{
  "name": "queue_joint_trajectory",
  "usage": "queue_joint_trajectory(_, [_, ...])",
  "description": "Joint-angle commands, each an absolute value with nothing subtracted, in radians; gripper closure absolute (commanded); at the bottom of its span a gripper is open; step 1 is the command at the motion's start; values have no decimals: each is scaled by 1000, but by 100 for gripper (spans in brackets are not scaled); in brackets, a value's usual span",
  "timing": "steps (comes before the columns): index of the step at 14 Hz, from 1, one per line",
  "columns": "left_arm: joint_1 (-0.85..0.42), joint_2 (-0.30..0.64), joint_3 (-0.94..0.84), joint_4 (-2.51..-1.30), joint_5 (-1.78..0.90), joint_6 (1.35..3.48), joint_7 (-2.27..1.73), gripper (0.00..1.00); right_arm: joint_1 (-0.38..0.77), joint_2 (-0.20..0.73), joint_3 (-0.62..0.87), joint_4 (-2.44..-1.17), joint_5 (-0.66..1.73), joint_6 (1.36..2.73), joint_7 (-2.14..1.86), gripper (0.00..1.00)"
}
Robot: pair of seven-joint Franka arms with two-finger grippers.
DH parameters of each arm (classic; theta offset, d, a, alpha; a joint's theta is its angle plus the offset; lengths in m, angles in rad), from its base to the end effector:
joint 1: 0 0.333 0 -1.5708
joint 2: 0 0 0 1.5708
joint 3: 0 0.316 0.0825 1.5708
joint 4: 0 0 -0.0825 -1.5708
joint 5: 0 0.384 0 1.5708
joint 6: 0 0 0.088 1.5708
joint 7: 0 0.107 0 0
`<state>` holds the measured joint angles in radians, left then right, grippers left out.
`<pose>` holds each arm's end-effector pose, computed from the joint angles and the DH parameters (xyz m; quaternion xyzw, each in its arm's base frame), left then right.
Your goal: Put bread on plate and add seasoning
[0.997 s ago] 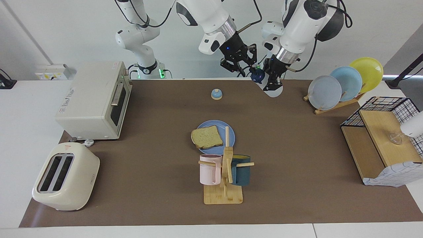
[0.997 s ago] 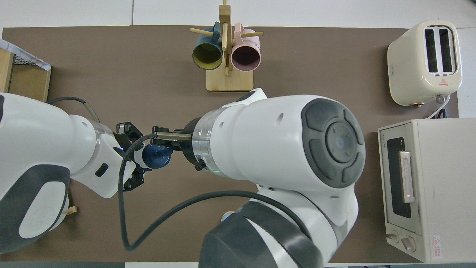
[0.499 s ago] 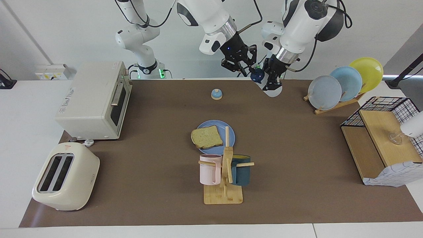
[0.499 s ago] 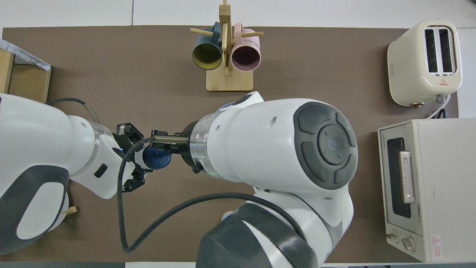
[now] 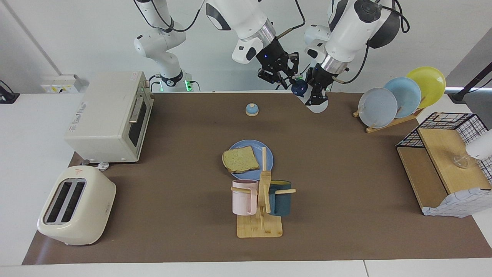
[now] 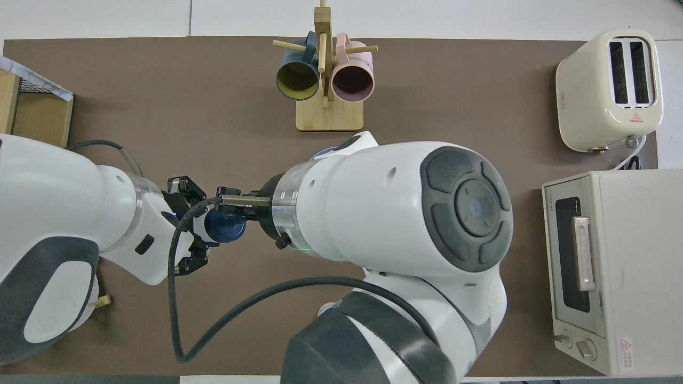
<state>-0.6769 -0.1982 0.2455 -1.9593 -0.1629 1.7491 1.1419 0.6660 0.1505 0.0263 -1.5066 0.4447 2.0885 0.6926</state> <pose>0.4512 -0.2144 0.5581 0.7113 -0.6952 0.0272 0.1006 0.4828 0.4262 0.6267 -0.9523 0.0663 -0.0250 0.2967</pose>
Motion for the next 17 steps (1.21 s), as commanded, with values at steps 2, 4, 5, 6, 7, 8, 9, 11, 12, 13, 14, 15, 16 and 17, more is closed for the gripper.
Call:
queue_joint_trajectory(2, [-683,-227,255,-1983,-176,1753,1131,100,672,140,28,-1525,433,2109,706,72])
queue_joint_trajectory(4, [-684,-226,255,-1983,-178,1755,1129,100,672,140,28,-1525,433,2111,706,76])
queue_joint_trajectory(5, [-683,-227,255,-1983,-178,1755,1129,100,672,140,28,-1525,433,2111,706,77])
queue_joint_trajectory(6, [-683,-226,255,-1983,-186,1753,1129,100,672,140,28,-1525,433,2111,706,78])
queue_joint_trajectory(7, [-683,-225,255,-1983,-189,1753,1129,100,672,140,28,-1525,433,2111,706,79])
queue_joint_trajectory(8, [-681,-225,255,-1983,-190,1753,1127,100,672,140,28,-1525,433,2111,706,82])
queue_joint_trajectory(9, [-681,-225,255,-1983,-190,1753,1126,100,672,140,28,-1525,433,2111,706,87])
queue_joint_trajectory(11, [-681,-227,255,-1983,-192,1753,1124,100,672,140,28,-1525,433,2111,704,100])
queue_joint_trajectory(12, [-680,-226,255,-1983,-192,1753,1124,100,672,140,28,-1525,433,2111,704,100])
queue_joint_trajectory(13, [-680,-225,255,-1983,-192,1753,1124,100,672,140,28,-1525,433,2111,704,100])
queue_joint_trajectory(14, [-680,-227,255,-1983,-192,1753,1123,100,672,141,28,-1525,434,2111,704,100])
queue_joint_trajectory(15, [-680,-226,255,-1983,-193,1753,1123,100,670,141,28,-1525,436,2111,704,100])
queue_joint_trajectory(16, [-680,-225,255,-1983,-193,1753,1123,100,670,141,28,-1525,437,2111,710,100])
queue_joint_trajectory(17, [-680,-227,255,-1983,-193,1753,1123,100,669,143,28,-1523,437,2112,724,100])
